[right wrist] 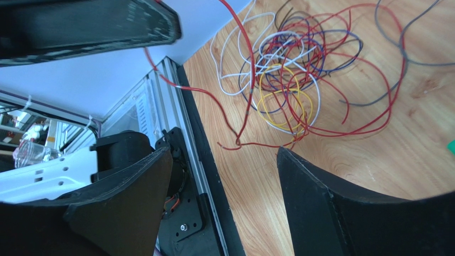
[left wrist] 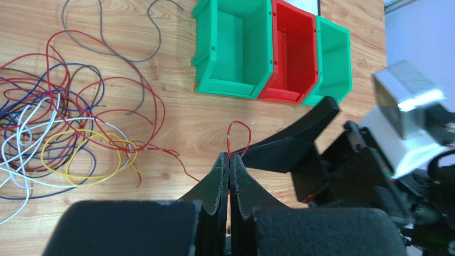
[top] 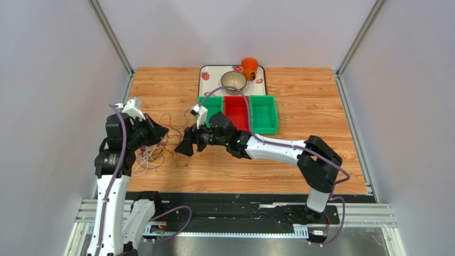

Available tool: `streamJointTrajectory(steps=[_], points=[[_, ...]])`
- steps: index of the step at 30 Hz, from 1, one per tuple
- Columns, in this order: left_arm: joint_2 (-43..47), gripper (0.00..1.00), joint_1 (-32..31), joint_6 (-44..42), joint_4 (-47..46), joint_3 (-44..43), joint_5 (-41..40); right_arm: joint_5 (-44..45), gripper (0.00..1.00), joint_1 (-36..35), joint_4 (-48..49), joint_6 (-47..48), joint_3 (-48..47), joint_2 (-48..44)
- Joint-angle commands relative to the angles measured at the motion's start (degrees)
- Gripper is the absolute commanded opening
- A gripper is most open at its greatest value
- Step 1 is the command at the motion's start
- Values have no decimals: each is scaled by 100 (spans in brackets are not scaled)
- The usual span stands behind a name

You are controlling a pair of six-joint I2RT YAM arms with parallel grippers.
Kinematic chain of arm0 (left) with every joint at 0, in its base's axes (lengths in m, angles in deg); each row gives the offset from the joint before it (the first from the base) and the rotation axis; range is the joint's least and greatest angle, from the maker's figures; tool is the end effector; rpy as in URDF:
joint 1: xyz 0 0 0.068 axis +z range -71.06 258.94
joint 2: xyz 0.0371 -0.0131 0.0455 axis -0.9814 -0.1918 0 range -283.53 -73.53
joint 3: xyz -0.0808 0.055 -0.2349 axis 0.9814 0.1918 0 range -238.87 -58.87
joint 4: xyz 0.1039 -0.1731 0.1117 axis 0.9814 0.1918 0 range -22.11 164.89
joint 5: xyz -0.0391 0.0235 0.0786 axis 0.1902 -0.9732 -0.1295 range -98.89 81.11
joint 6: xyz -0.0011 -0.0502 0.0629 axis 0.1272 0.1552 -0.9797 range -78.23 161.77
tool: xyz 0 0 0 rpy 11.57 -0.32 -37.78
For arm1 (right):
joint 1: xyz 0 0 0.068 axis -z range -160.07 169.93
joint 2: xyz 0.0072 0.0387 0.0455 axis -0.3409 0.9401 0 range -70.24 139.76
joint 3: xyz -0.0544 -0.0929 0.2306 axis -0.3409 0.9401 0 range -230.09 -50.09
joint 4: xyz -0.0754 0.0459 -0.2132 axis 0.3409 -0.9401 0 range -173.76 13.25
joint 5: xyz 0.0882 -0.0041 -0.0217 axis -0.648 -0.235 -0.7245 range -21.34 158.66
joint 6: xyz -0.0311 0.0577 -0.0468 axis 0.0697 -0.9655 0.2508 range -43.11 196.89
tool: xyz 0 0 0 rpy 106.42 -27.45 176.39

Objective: Untangle the cables

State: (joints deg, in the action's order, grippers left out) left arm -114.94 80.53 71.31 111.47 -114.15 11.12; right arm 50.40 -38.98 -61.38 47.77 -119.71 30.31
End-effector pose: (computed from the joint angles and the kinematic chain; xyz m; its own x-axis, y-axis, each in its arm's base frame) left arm 0.1492 -0.0196 0.3156 -0.5645 -0.4790 -0.6722 -0.0083 0.8176 -0.5757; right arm 0.1942 0.3645 0.2593 -0.5926 -0.0877 -0.8007 -0.7792 0.3143 0.5422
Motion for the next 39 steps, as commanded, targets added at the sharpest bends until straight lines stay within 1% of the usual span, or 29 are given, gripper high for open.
streamJointTrajectory(steps=[1,5,8,9,10,11,13,14,15,16,17,18,19,20,22,23,24,26,30,31,33,35,37,39], points=[[54,0,-9,-230,99,-202,73,226,70,-181,326,-85,-622,420],[19,0,-9,-221,187,-211,223,507,58,-287,159,-23,-807,579],[71,0,-18,-221,213,-211,161,744,39,-305,97,3,-781,509],[80,0,-18,-221,213,-202,152,806,21,-305,71,21,-763,483],[89,0,-9,-221,222,-193,118,833,6,-305,36,47,-763,465],[106,0,-18,-203,205,-184,100,868,0,-305,-43,56,-815,448],[72,0,-9,-194,204,-140,21,816,0,-305,-262,82,-859,439],[63,19,-9,-168,187,-105,-32,824,0,-322,-376,108,-921,395],[45,34,-9,-133,195,-70,-128,833,0,-314,-621,135,-947,360],[28,43,-9,-72,213,-26,-425,850,0,-322,-737,161,-956,299],[10,61,-9,120,265,26,-628,894,0,-314,-834,205,-930,220],[-16,64,-18,253,301,149,-813,1060,0,-314,-1017,249,-904,19],[-51,70,-9,385,327,237,-1102,1157,0,-314,-1115,275,-886,-87],[-69,70,-9,629,327,429,-1165,1254,0,-305,-1203,311,-860,-193],[-8,71,-18,859,292,658,-1428,1474,0,-305,-1484,442,-807,-439],[36,71,-18,1017,127,947,-1491,1518,0,-296,-1520,486,-798,-510],[89,71,-9,1080,47,1106,-1570,1579,0,-305,-1772,556,-746,-615],[194,71,-9,1290,-155,1527,-1816,1615,0,-305,-1828,618,-667,-730],[160,69,-18,1546,-700,2135,-1720,1826,0,-287,-1863,636,-421,-958],[142,68,-9,1511,-1005,2249,-1702,2018,0,-278,-1863,610,-359,-1020],[98,66,-27,1441,-1324,2583,-1693,2028,0,-235,-1880,592,-332,-1073],[19,66,-18,1274,-1842,2909,-1589,2037,0,-200,-1976,583,-359,-1143],[-235,68,-27,1212,-2219,3076,-1404,2037,0,-191,-2021,627,-359,-1204],[-455,69,-35,1212,-2274,3007,-1368,2046,0,-190,-2056,654,-359,-1292]])
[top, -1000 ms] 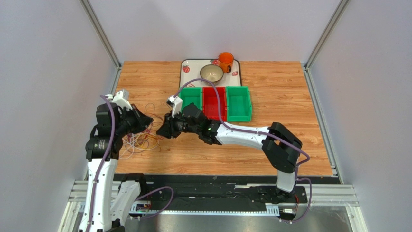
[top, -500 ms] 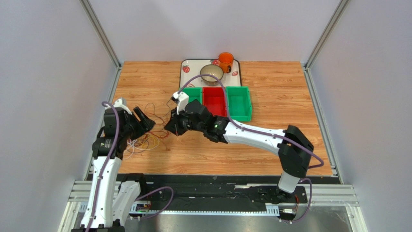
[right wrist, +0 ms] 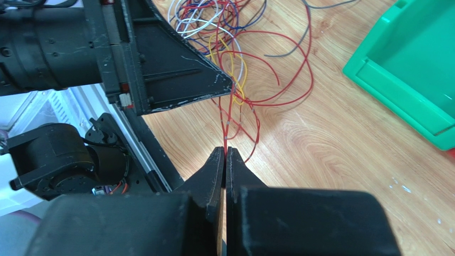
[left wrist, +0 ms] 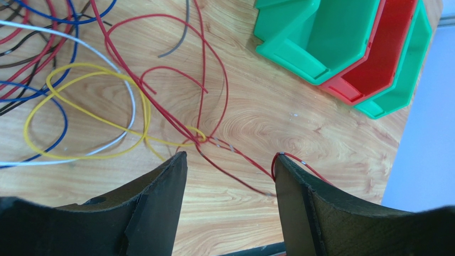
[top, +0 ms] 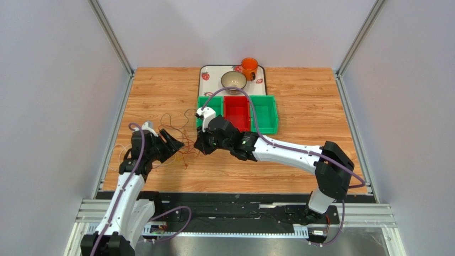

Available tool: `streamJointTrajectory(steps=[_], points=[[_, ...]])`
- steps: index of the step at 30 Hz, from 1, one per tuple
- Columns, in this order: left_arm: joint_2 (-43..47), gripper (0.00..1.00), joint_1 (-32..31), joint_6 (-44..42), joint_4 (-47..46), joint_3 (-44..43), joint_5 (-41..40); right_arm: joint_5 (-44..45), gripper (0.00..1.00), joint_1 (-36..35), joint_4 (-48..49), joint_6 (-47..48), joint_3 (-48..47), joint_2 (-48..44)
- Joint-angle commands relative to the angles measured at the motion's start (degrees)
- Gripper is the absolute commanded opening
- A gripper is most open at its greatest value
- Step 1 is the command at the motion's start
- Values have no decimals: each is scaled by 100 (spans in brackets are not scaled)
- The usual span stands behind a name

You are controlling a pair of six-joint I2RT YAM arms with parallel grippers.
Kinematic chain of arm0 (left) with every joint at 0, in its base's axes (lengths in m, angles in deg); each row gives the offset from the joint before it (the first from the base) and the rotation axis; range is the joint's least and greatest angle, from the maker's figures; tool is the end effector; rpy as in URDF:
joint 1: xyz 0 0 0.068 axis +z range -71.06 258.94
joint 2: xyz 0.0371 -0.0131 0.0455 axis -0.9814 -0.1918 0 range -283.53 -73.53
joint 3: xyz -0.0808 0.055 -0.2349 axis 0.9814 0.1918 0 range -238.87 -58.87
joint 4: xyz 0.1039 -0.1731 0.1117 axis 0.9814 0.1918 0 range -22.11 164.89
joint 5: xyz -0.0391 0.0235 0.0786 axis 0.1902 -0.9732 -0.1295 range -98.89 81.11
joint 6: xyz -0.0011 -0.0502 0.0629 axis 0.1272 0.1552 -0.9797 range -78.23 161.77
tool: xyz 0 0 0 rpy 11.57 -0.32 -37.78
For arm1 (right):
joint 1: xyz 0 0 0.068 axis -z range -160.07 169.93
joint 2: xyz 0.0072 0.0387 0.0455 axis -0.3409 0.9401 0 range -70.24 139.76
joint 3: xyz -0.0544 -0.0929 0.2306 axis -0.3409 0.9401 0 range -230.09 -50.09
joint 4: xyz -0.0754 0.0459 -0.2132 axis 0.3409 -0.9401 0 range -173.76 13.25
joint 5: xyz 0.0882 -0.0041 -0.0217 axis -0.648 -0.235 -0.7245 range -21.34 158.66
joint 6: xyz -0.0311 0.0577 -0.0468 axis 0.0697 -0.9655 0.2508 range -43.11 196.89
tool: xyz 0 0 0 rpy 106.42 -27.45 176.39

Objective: Untangle the cables

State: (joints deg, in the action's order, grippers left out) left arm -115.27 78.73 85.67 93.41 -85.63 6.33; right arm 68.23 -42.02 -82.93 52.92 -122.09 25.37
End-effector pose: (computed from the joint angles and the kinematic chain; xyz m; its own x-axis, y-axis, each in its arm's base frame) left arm 0.1647 -0.0188 0.1882 -0.6088 -0.6668 -0.4298 -0.3037 0.6964 -0.6502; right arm 0.1813 0.3416 0.2561 -0.5732 -0.2118 -0.7916 -0.7143 0.6025 0.3560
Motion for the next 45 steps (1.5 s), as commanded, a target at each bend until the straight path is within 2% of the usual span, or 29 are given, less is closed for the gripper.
streamJointTrajectory(steps=[1,5,7,15,19,23,30,34,37,39,40,41,44,45], points=[[-458,70,144,-154,-504,119,-968,280,0,113,82,147,-121,-807],[-563,71,135,171,-311,31,-1513,499,0,131,-77,226,-77,-930],[-642,71,135,285,-547,101,-1514,508,0,157,-77,200,-24,-974],[-1873,67,38,567,-1110,-57,-1013,526,0,192,-68,182,64,-1027],[-1987,67,-759,733,-848,-259,-1214,596,0,201,-77,208,64,-1001],[-1769,66,-1051,1164,-601,-145,-1127,973,0,201,-165,156,38,-1010],[-1293,67,-1385,1394,-1250,242,-652,1475,0,210,-262,76,99,-1062],[-1346,64,-1920,1235,-1312,180,-828,1791,0,236,-410,41,47,-1106],[-1460,60,-2324,1174,-1690,242,-740,1950,0,298,-446,59,46,-1229],[-1425,55,-2632,1147,-1647,216,-1038,1985,0,368,-455,15,47,-1264],[-1373,55,-3034,1121,-1577,155,-1230,2020,0,394,-559,-20,29,-1282],[-1216,55,-3247,1095,-1463,110,-1763,2090,0,447,-621,-73,-6,-1265],[-829,59,-4108,954,-1050,22,-2740,2370,0,517,-911,-336,-120,-1238],[-740,65,-4284,919,-1023,5,-2918,2433,0,535,-981,-415,-138,-1238]])
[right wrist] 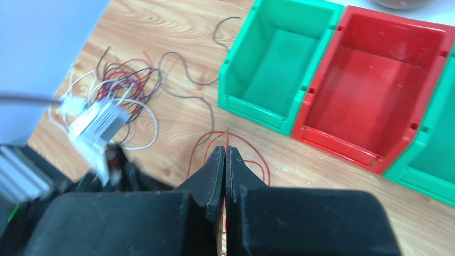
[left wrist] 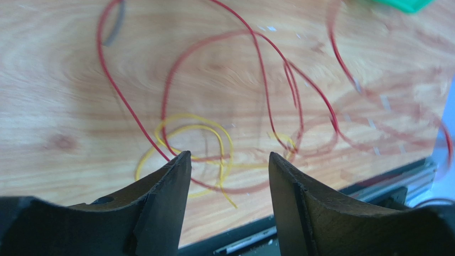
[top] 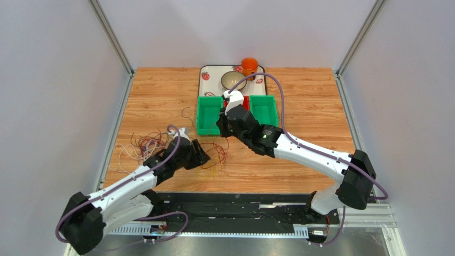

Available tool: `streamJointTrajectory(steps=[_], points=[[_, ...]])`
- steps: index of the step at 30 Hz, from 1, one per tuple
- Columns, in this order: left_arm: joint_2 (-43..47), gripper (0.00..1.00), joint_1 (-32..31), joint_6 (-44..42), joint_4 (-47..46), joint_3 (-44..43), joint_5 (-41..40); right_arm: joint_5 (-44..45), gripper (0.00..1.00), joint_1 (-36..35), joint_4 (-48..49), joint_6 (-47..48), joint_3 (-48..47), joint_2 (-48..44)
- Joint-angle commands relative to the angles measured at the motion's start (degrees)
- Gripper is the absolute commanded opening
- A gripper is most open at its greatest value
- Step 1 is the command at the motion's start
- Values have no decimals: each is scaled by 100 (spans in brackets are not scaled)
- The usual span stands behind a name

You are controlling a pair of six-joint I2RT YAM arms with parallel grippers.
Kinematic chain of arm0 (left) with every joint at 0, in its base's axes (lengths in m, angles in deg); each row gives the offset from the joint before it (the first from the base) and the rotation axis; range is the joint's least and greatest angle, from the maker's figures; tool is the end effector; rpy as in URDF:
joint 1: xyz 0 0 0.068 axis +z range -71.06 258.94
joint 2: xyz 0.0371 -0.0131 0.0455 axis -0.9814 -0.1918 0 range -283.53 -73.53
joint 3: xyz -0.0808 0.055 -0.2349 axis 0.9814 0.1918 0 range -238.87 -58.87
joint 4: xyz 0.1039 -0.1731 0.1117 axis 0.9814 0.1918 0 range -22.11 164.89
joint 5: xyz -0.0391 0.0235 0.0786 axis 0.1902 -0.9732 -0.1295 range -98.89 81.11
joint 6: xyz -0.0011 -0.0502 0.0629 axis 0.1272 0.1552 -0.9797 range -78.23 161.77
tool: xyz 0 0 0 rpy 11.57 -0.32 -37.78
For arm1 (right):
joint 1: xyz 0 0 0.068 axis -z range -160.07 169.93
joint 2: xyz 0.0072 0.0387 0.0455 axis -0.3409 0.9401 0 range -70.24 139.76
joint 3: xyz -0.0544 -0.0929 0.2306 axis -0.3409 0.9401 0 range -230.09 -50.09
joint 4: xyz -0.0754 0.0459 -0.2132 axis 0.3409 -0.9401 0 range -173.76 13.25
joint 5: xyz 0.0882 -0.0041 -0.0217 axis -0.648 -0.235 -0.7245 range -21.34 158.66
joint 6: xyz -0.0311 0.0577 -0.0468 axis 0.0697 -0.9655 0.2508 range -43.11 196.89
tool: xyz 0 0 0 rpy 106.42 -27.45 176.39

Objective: Untangle the cables

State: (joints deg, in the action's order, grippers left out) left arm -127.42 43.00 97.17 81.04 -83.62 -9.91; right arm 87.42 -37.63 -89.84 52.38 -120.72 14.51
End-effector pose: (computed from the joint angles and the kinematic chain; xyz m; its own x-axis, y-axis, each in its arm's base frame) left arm 0.1596 -0.1140 0.1641 -0.7836 -0.4484 -0.4300 -0.1211 0.7891 -0.6022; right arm 0.2024 0.2768 0.3000 -0.4909 -0.0402 -0.8703 -0.4858 0.8418 0.2352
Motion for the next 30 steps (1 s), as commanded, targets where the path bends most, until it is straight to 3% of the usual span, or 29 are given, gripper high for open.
streamJointTrajectory(steps=[1,9,14,20,25,30], points=[[528,68,-1008,-283,188,-188,-1418,558,0,96,-361,-448,-319,-152],[336,73,-2118,-750,-681,-223,-2394,953,0,157,-1117,-870,-882,155],[-446,72,-2777,-977,-1462,-346,-2868,849,0,280,-1636,-1134,-1233,358],[-1834,71,-3366,-1180,-1666,-1214,-3738,690,0,421,-1961,-1301,-1453,481],[-2758,72,-3454,-803,-1342,-1725,-4414,462,0,482,-1988,-1267,-1471,490],[-3504,70,-3472,-170,-147,-2463,-5109,312,0,518,-2005,-1249,-1427,446]])
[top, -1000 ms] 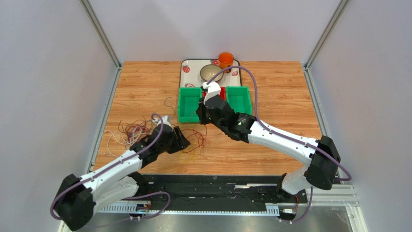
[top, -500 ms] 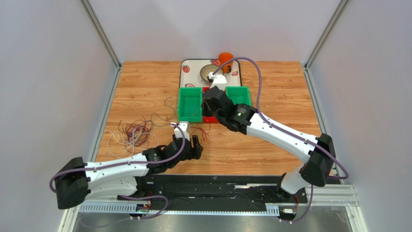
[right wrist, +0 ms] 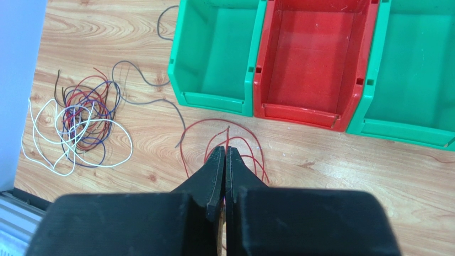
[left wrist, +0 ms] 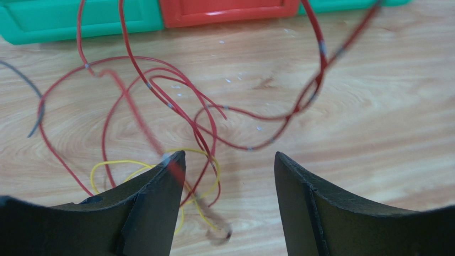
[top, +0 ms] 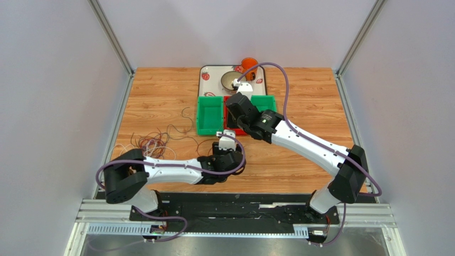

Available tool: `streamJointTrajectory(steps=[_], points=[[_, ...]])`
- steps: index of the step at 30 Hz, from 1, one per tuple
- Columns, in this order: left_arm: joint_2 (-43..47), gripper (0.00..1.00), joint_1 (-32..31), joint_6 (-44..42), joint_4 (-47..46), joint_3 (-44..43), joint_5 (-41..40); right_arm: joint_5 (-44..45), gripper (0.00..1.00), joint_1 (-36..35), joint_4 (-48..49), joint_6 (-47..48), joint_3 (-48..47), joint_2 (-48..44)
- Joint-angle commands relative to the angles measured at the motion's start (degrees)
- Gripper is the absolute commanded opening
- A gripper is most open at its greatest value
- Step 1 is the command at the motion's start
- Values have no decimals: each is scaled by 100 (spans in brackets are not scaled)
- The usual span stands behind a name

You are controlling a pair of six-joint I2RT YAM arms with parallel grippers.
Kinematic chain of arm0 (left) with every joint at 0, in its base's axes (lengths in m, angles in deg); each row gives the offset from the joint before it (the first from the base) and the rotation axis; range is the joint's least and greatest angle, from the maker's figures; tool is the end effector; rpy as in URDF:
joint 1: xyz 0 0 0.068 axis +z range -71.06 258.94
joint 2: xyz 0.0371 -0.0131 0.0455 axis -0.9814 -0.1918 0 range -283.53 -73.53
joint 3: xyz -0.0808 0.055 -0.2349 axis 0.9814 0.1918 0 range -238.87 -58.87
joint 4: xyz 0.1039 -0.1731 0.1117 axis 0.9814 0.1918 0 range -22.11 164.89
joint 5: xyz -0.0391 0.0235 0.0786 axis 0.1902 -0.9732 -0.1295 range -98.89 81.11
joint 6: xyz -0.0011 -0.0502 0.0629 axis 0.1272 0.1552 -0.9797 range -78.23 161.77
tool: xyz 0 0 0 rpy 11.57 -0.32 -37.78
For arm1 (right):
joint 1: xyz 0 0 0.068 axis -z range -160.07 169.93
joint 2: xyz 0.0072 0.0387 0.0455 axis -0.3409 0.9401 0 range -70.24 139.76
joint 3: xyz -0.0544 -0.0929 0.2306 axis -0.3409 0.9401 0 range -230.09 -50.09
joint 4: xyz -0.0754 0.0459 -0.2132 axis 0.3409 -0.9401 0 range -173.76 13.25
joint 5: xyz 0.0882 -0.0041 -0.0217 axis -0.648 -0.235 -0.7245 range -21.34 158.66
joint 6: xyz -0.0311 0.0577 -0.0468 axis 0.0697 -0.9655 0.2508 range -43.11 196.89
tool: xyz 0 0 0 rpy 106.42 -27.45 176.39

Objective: Untangle the cables

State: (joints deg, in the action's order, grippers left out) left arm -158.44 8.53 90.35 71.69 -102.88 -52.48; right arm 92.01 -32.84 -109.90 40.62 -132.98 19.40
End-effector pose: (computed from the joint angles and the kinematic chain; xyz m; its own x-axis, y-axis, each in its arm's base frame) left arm 0.1412 -0.2535 0.1767 -0.5445 -0.0900 -0.8340 0.1660 0.9630 -0.2123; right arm 0.2287 0.2555 0.3047 -0.6364 0.0601 -0.7690 -0.2115 0.9451 0.2490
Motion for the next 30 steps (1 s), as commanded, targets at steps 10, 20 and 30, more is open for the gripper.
streamJointTrajectory(steps=[10,20,30], points=[[-1142,16,-25,1259,1851,-1153,-1309,-384,0,136,-51,-99,-157,-167],[-231,0,80,2225,3161,-909,-1108,-472,0,557,-455,146,-578,-228],[3881,0,1476,831,2976,833,193,-866,0,2015,-684,253,-729,-1010]])
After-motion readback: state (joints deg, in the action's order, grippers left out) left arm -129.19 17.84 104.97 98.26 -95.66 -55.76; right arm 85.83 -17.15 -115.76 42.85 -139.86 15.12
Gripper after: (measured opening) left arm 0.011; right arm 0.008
